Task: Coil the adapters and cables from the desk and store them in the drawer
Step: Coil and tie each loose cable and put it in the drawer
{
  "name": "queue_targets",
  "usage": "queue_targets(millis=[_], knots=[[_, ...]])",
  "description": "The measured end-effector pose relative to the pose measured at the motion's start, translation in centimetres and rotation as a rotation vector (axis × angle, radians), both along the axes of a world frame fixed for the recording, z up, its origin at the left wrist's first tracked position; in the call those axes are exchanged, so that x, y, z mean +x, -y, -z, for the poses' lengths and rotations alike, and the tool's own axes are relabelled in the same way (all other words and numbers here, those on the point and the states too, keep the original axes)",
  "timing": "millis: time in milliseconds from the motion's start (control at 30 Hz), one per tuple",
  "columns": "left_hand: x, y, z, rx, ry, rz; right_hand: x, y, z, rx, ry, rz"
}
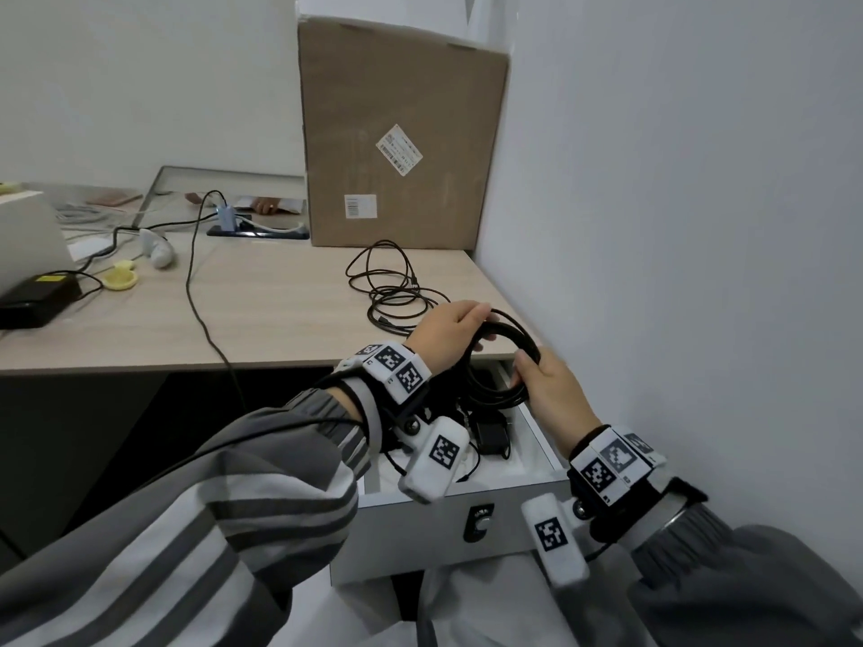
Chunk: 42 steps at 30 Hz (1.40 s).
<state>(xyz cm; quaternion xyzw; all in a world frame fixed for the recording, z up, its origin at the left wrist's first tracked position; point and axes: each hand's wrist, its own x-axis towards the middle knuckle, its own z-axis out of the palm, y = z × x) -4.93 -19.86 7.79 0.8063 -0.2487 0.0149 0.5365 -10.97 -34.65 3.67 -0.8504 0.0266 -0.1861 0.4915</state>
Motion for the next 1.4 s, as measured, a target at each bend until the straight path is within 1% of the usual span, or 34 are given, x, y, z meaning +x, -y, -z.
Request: queue_targets(millis=[67, 133, 167, 267, 300, 367, 433, 533, 600, 633, 700, 800, 933, 1033, 1133, 1200, 1300, 1400], knots=[[-0.2, -0.3, 0.0, 0.033, -0.036, 0.019, 0.1, -0.1, 0.2, 0.024, 0.037, 0.038], [-0.3, -0.5, 0.4, 0.048, -0.039, 0.017, 0.4, -0.1, 0.5, 0.016, 0.028, 0.061], [-0.4, -0.6, 0.8, 0.033, -0.047, 0.025, 0.5, 0.0, 0.6, 0.042, 0.026, 0.074], [-0.3, -0.9, 2.2, 0.005, -0.115, 0.073, 0.8, 0.4, 0.0, 0.226, 0.031, 0.118], [-0.4, -0.9, 2.5, 0.018, -0.129, 0.088, 0.9, 0.6, -0.2, 0.235, 0.032, 0.131], [-0.3, -0.9, 2.7, 0.051, -0.106, 0.058, 1.3, 0.8, -0.3, 0.207, 0.017, 0.117], [-0.3, -0.8, 2.2, 0.042, -0.090, 0.009, 1.4, 0.8, 0.0, 0.189, -0.018, 0.090], [-0.3, -0.7, 1.4, 0.038, -0.084, 0.004, 1.5, 0.6, 0.5, 0.143, -0.062, 0.049], [-0.5, -0.7, 1.0, 0.043, -0.085, 0.010, 1.4, 0.4, 0.4, 0.118, -0.064, 0.044], [-0.6, -0.5, 0.9, 0.017, -0.097, 0.014, 1.3, 0.3, 0.3, 0.091, -0.060, 0.044], [-0.9, -0.2, 0.8, -0.095, -0.173, -0.003, 1.1, -0.1, 0.0, 0.036, -0.059, 0.041], [-1.2, 0.1, 0.8, -0.230, -0.277, -0.037, 0.9, -0.6, -0.2, 0.021, -0.037, 0.018], [-1.3, 0.2, 0.7, -0.277, -0.454, -0.022, 0.7, -0.9, 0.3, -0.023, -0.022, 0.002], [-1.5, -0.1, 0.5, -0.366, -0.606, 0.037, 0.7, -0.9, 0.6, -0.066, -0.030, -0.018], [-1.6, -0.6, 0.3, -0.397, -0.713, 0.102, 0.7, -0.8, 0.5, -0.061, -0.032, -0.036], [-1.6, -0.6, 0.1, -0.395, -0.709, 0.113, 0.7, -0.8, 0.6, -0.054, -0.037, -0.066], [-1.5, -0.3, 0.0, -0.355, -0.581, 0.036, 0.7, -0.2, 0.7, -0.059, -0.061, -0.134], [-1.8, 0.2, -0.1, -0.288, -0.483, -0.023, 0.5, 0.7, 0.2, 0.021, -0.108, -0.211]])
